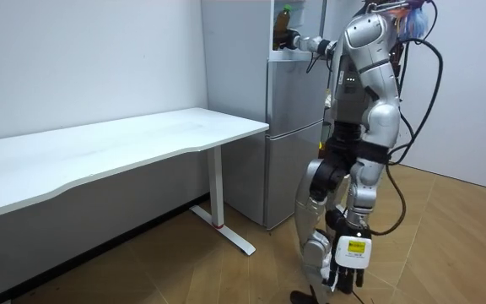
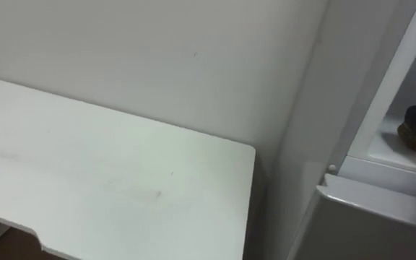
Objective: Put the bottle in the upper fridge
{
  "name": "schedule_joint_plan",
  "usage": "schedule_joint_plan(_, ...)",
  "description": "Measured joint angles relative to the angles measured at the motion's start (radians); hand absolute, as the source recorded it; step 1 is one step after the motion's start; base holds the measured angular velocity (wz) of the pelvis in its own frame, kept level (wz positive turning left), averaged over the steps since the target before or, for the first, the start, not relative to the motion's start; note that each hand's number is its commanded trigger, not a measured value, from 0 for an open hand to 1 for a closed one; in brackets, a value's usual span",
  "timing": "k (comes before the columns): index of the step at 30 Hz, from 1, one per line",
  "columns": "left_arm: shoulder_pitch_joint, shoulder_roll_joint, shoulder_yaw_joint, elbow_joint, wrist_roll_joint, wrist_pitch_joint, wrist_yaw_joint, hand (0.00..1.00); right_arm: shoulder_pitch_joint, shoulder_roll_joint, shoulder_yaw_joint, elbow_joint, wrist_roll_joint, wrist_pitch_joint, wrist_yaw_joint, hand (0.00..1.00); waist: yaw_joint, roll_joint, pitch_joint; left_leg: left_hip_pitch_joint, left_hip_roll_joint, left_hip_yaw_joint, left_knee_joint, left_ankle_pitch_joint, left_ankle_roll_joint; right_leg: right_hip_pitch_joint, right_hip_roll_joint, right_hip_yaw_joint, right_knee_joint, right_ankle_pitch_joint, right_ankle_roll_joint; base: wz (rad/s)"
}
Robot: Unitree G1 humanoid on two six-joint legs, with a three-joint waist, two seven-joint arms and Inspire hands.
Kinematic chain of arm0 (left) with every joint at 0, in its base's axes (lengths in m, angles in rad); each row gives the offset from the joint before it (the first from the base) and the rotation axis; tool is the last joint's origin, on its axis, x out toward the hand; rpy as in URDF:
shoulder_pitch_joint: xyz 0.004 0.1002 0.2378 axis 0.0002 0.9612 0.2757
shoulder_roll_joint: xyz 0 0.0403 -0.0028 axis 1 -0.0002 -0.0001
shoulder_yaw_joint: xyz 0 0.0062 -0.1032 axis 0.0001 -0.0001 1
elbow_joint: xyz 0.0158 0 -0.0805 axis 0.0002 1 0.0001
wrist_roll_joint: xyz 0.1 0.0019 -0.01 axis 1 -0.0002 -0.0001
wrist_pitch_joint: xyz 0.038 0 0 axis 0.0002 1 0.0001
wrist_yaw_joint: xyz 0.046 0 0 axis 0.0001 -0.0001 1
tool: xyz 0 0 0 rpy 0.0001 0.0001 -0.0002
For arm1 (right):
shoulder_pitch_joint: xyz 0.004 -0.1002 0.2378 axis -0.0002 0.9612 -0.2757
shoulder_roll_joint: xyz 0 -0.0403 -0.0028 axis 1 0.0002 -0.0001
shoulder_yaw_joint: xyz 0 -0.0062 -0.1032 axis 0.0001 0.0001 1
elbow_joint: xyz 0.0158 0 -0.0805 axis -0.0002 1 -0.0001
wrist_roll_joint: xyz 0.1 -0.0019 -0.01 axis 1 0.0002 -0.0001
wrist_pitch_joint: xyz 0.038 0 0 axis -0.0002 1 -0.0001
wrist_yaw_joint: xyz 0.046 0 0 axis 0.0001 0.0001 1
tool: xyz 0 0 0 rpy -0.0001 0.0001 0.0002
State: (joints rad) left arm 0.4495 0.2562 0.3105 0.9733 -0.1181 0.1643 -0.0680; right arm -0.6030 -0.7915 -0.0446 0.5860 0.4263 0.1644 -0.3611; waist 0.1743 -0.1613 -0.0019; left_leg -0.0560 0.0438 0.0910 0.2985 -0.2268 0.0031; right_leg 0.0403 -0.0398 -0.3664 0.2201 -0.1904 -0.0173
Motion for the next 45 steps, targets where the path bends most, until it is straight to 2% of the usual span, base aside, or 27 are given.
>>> schedule_joint_plan(1,-0.004,0.005,-0.001,-0.009,-0.001,0.001,0.0,0.0,-0.009,0.0,0.008,0.003,0.0,-0.003,-0.008,1.0,0.0,0.0,-0.0001,-0.013,0.001,-0.003,0.009,0.0,0.0,-0.008,0.002,-0.003,0.002,0.001,-0.002,0.07)
schedule_joint_plan(4,-0.021,0.044,-0.02,-0.049,-0.01,-0.004,0.001,0.0,-0.058,0.0,0.05,0.045,-0.001,-0.032,-0.044,1.0,0.005,0.0,0.0021,-0.065,0.002,-0.014,0.035,0.003,-0.003,-0.044,0.009,-0.011,0.001,0.011,-0.017,0.06)
schedule_joint_plan(6,-0.033,0.069,-0.02,-0.059,-0.01,-0.011,0.009,0.0,-0.067,0.0,0.065,0.077,0.001,-0.065,-0.065,1.0,0.013,-0.002,0.0026,-0.095,0.013,-0.019,0.05,0.003,-0.004,-0.063,0.009,-0.017,0.001,0.018,-0.022,0.04)
schedule_joint_plan(8,-0.036,0.074,-0.021,-0.074,-0.01,-0.012,0.019,0.0,-0.08,0.0,0.074,0.098,0.002,-0.086,-0.076,1.0,0.019,-0.002,0.0032,-0.116,0.014,-0.022,0.058,0.005,-0.006,-0.081,0.011,-0.017,0.001,0.023,-0.027,0.0)
schedule_joint_plan(9,-0.04,0.074,-0.025,-0.082,-0.012,-0.012,0.023,0.0,-0.089,0.0,0.083,0.122,0.005,-0.112,-0.08,1.0,0.022,0.0,0.0042,-0.133,0.016,-0.024,0.07,0.005,-0.006,-0.091,0.014,-0.02,0.001,0.027,-0.03,0.0)
schedule_joint_plan(13,-0.057,0.075,-0.062,-0.099,-0.049,-0.011,0.042,0.0,-0.125,-0.001,0.083,0.183,0.021,-0.151,-0.084,1.0,0.024,0.002,0.005,-0.191,0.024,-0.04,0.108,0.004,-0.007,-0.129,0.022,-0.034,0.002,0.035,-0.036,0.08)
schedule_joint_plan(15,-0.078,0.077,-0.091,-0.099,-0.049,-0.008,0.055,0.0,-0.141,-0.001,0.088,0.202,0.018,-0.166,-0.087,1.0,0.028,0.008,0.0085,-0.212,0.03,-0.04,0.125,0.002,-0.009,-0.143,0.027,-0.033,-0.002,0.038,-0.039,0.0)
schedule_joint_plan(16,-0.085,0.077,-0.097,-0.099,-0.05,-0.008,0.058,0.0,-0.144,-0.001,0.088,0.204,0.017,-0.17,-0.089,0.61,0.028,0.011,0.0106,-0.215,0.03,-0.04,0.129,0.002,-0.009,-0.146,0.029,-0.033,-0.003,0.038,-0.04,0.0)
schedule_joint_plan(17,-0.096,0.079,-0.105,-0.098,-0.064,-0.008,0.059,0.0,-0.154,0.001,0.09,0.212,0.018,-0.177,-0.095,0.51,0.029,0.015,0.0137,-0.219,0.03,-0.04,0.133,0.003,-0.009,-0.148,0.03,-0.033,-0.005,0.038,-0.04,0.0)
schedule_joint_plan(18,-0.106,0.081,-0.111,-0.097,-0.077,-0.008,0.059,0.0,-0.159,0.001,0.09,0.222,0.018,-0.191,-0.095,0.27,0.032,0.02,0.0153,-0.221,0.03,-0.04,0.133,0.003,-0.01,-0.154,0.032,-0.032,-0.012,0.038,-0.039,-0.06)
schedule_joint_plan(20,-0.111,0.087,-0.123,-0.1,-0.097,-0.012,0.059,0.0,-0.162,0.004,0.089,0.222,0.013,-0.208,-0.105,0.0,0.04,0.023,0.015,-0.229,0.033,-0.039,0.133,0.005,-0.011,-0.163,0.035,-0.03,-0.016,0.042,-0.037,-0.09)
schedule_joint_plan(21,-0.112,0.091,-0.126,-0.101,-0.111,-0.012,0.06,0.0,-0.161,0.004,0.089,0.222,0.003,-0.218,-0.112,0.0,0.039,0.024,0.0155,-0.231,0.033,-0.039,0.132,0.006,-0.011,-0.164,0.035,-0.031,-0.017,0.045,-0.042,-0.05)
schedule_joint_plan(28,-0.112,0.098,-0.132,-0.121,-0.157,-0.01,0.081,0.0,-0.159,0.005,0.092,0.221,-0.088,-0.216,-0.128,0.0,0.041,0.03,0.0137,-0.245,0.032,-0.04,0.135,0.007,-0.011,-0.165,0.036,-0.031,-0.018,0.048,-0.045,0.01)
schedule_joint_plan(35,-0.112,0.098,-0.142,-0.145,-0.165,0.001,0.088,0.0,-0.16,0.0,0.1,0.219,-0.127,-0.206,-0.126,0.0,0.047,0.041,0.0082,-0.246,0.032,-0.041,0.135,0.008,-0.011,-0.166,0.037,-0.028,-0.017,0.049,-0.044,0.0)
schedule_joint_plan(43,-0.107,0.098,-0.151,-0.172,-0.165,0.003,0.107,0.0,-0.145,0.0,0.103,0.219,-0.126,-0.205,-0.09,0.0,0.05,0.041,0.007,-0.208,0.031,-0.039,0.123,0.012,-0.014,-0.144,0.038,-0.018,-0.02,0.049,-0.045,0.0)
schedule_joint_plan(45,-0.102,0.1,-0.151,-0.183,-0.165,0.003,0.108,0.0,-0.133,-0.001,0.103,0.221,-0.121,-0.205,-0.074,0.0,0.05,0.035,0.0029,-0.197,0.031,-0.037,0.115,0.012,-0.014,-0.135,0.039,-0.018,-0.029,0.05,-0.046,0.0)
